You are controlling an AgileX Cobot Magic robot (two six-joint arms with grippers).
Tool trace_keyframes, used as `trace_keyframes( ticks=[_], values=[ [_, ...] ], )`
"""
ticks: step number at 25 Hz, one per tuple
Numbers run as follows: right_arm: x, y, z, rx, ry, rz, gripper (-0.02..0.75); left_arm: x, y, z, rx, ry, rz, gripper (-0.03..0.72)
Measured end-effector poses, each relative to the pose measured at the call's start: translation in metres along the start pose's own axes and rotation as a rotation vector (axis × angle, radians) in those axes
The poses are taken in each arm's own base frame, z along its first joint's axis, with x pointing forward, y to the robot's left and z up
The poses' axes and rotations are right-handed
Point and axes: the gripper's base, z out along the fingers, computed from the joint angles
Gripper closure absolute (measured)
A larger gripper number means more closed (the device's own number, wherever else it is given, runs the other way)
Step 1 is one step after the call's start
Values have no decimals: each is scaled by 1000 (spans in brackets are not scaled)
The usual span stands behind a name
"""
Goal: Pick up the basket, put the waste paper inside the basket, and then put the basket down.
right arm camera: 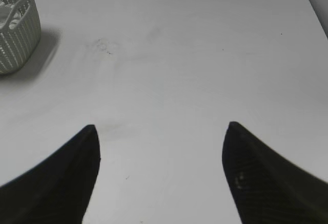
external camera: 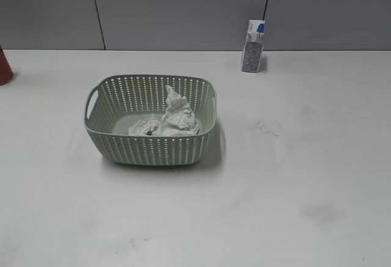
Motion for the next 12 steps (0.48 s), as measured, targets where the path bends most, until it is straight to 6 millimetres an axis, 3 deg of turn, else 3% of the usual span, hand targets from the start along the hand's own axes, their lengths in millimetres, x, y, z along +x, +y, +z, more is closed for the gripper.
trace_keyframes(
  ticks=[4, 7, 10, 12],
  values=[
    [0, 0, 0, 0, 0, 6, 147, 0, 1, 0, -9, 1, 1, 248],
    [0, 0, 0, 0, 0, 6, 147, 0, 1, 0, -11, 1, 2, 275],
    [0, 0, 0, 1, 0, 5, 147, 0, 0, 0, -6, 1, -1, 246],
    [0, 0, 0, 1, 0, 5, 147, 0, -1, 0, 6, -1, -8, 171]
  ],
)
